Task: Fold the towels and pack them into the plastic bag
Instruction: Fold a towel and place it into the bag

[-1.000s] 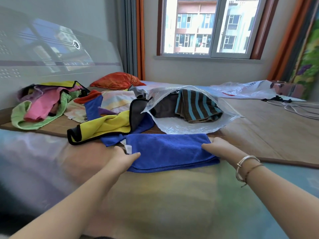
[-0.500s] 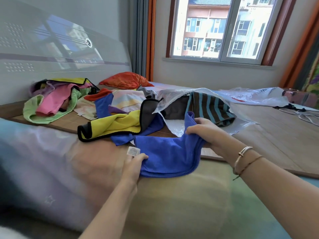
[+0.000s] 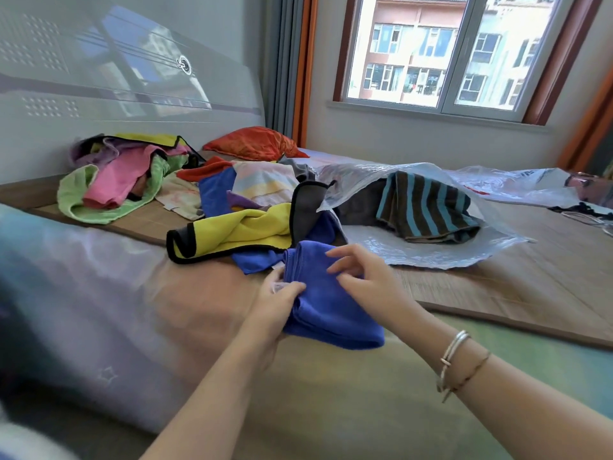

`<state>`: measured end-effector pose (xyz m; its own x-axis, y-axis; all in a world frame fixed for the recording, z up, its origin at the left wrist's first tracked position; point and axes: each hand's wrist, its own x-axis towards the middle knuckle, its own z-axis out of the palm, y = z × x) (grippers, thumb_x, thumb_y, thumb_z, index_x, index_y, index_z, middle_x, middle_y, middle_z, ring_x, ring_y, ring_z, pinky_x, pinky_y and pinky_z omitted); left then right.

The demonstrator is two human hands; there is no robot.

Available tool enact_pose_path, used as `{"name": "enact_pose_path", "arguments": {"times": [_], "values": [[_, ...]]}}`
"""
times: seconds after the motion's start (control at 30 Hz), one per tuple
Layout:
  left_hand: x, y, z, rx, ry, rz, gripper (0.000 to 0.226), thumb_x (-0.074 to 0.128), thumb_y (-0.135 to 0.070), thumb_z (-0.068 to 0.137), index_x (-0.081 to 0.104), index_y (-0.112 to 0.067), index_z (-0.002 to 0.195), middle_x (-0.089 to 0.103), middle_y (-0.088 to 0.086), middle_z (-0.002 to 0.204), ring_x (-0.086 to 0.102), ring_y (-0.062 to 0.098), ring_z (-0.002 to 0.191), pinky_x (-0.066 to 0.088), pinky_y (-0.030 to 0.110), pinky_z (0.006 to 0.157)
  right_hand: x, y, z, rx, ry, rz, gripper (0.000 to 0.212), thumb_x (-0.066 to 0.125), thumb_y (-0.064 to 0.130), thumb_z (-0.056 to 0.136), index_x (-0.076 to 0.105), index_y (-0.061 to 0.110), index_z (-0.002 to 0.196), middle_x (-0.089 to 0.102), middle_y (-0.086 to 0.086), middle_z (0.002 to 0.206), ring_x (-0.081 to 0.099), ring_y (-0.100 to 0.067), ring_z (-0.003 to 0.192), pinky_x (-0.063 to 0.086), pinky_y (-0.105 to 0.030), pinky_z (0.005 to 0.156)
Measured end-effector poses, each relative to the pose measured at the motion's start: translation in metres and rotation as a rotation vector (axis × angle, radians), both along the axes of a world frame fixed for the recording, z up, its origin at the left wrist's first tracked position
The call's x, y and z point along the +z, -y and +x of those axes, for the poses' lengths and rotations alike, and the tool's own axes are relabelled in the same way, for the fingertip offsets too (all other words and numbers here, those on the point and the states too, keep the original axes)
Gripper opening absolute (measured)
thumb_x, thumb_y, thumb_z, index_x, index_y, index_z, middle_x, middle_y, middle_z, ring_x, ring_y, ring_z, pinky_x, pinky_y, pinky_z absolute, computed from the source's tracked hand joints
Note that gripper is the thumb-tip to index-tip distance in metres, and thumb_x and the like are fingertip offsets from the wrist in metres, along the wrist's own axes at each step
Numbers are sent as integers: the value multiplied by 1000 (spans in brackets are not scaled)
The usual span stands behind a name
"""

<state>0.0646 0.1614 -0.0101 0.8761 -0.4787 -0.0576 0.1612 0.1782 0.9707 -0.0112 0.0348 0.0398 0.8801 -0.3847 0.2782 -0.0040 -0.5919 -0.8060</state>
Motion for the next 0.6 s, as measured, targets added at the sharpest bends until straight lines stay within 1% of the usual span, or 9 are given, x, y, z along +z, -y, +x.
{"name": "enact_pose_path", "arguments": {"times": [0.07,0.13,0.23,0.3,0.37,0.4,0.47,0.5,0.6], "values": [[5,2,-3,33,89,14,33,49,-3,90,62,-23,112,66,9,90,61,23,84,50,37,75,-4,20,-10,-180,54,28,30,55,1,85,56,17,110,61,-2,106,56,-9,83,47,-18,67],[15,3,-8,31,131,-34,33,49,-2,90,63,-25,109,68,7,90,64,20,83,52,37,76,-5,36,-18,-216,-17,339,34,64,13,85,51,14,117,59,-8,117,60,-14,95,50,-25,74],[28,12,-21,-34,164,-193,34,49,1,92,62,-21,114,70,6,93,66,20,86,53,34,76,2,52,-32,77,-139,895,46,67,27,84,57,8,124,64,-15,125,63,-30,110,50,-42,94],[36,28,-26,-77,131,-271,34,48,1,94,60,-22,116,72,5,99,68,19,89,55,31,75,10,61,-36,179,-130,1005,41,64,26,85,61,8,122,67,-14,121,62,-32,115,46,-46,102],[40,49,-22,-79,90,-272,31,47,1,95,59,-18,116,72,5,97,68,17,87,55,26,72,16,76,-31,94,-135,910,37,66,22,83,63,7,117,69,-13,116,64,-31,110,48,-44,99],[42,61,-17,-40,95,-237,27,48,0,95,58,-14,116,70,3,97,67,16,88,55,23,71,21,84,-26,21,-126,816,33,66,20,84,64,7,113,70,-13,112,67,-30,103,52,-40,93],[39,82,1,136,212,-108,23,55,-6,93,57,-12,115,65,0,107,62,12,93,50,14,74,35,105,-11,-128,-79,465,14,65,13,85,65,12,100,70,-13,100,66,-23,89,53,-34,79],[38,89,13,258,317,-24,26,61,-10,90,55,-13,116,60,0,112,59,11,96,48,14,80,44,117,-2,-164,-66,269,11,65,11,84,63,16,93,69,-11,95,65,-21,86,52,-34,77],[37,107,51,486,636,272,50,74,-23,79,51,-16,122,50,1,118,51,23,110,41,33,99,66,154,30,-202,-118,-131,13,63,12,78,59,21,86,66,-6,86,63,-23,88,49,-35,76]]}}
